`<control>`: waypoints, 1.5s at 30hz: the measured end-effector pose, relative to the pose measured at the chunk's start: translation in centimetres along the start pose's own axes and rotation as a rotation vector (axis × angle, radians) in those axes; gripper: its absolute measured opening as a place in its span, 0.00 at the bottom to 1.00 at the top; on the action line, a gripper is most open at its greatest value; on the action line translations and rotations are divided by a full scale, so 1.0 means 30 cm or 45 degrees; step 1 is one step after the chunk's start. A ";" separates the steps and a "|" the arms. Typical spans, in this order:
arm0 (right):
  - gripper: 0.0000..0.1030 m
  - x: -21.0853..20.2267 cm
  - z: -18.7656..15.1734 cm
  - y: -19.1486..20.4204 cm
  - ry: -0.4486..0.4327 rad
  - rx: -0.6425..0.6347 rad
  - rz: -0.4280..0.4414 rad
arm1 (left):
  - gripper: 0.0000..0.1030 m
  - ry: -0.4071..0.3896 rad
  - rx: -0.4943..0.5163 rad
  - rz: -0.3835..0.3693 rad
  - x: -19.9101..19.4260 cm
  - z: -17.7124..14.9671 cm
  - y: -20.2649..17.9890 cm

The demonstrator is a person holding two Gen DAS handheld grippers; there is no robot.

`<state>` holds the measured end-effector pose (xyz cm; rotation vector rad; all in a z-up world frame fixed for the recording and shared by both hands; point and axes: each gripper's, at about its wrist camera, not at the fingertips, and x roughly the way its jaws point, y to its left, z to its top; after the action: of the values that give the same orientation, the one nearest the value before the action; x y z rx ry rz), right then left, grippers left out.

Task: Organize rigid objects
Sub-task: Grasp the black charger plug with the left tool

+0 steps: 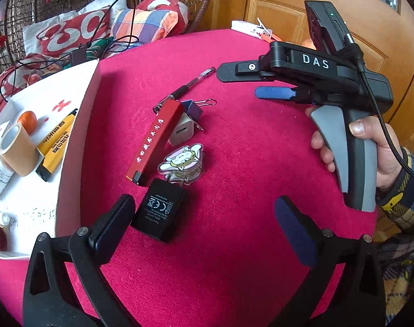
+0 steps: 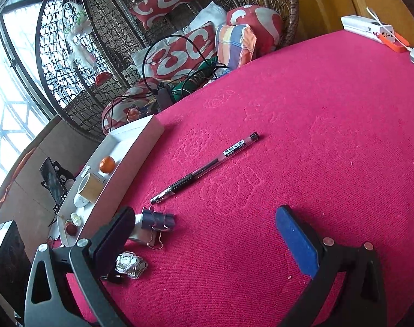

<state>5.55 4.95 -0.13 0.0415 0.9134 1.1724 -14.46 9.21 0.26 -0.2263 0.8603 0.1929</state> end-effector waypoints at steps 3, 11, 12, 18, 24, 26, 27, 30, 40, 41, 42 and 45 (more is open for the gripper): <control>1.00 0.000 0.000 -0.003 -0.003 0.007 0.006 | 1.00 0.000 -0.045 -0.096 -0.028 -0.040 -0.028; 1.00 -0.007 0.003 -0.012 -0.012 0.030 0.031 | 0.94 -0.076 -0.099 -0.034 -0.093 -0.041 0.039; 1.00 -0.008 0.002 -0.015 -0.014 0.035 0.035 | 0.94 -0.076 -0.086 -0.041 -0.096 -0.044 0.044; 1.00 -0.009 0.001 -0.011 -0.018 0.039 0.033 | 0.94 -0.053 0.002 -0.048 -0.091 -0.057 0.032; 1.00 -0.011 0.004 -0.018 -0.024 0.052 0.048 | 0.94 0.004 0.001 0.075 -0.007 -0.003 0.019; 1.00 -0.012 0.004 -0.021 -0.026 0.056 0.054 | 0.75 0.048 -0.018 0.139 0.032 0.001 0.017; 1.00 -0.012 0.004 -0.021 -0.027 0.057 0.054 | 0.68 0.025 -0.019 0.177 0.030 -0.003 0.013; 1.00 -0.009 0.005 -0.009 -0.022 0.040 0.026 | 0.48 0.020 -0.030 0.158 0.020 -0.013 0.012; 1.00 0.005 -0.029 0.293 -0.021 -0.588 -0.140 | 0.48 -0.044 -0.153 0.114 -0.080 -0.115 0.076; 1.00 0.014 -0.037 0.334 -0.022 -0.667 -0.146 | 0.48 -0.052 -0.165 0.107 -0.092 -0.124 0.080; 1.00 0.032 -0.047 0.372 -0.015 -0.747 -0.149 | 0.48 -0.064 -0.177 0.099 -0.105 -0.132 0.082; 1.00 0.082 -0.087 0.451 0.021 -0.905 -0.168 | 0.48 -0.096 -0.207 0.103 -0.140 -0.157 0.091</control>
<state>-6.31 11.65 3.10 -0.5942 0.4641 1.3154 -21.27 10.21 0.18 -0.3342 0.7801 0.3452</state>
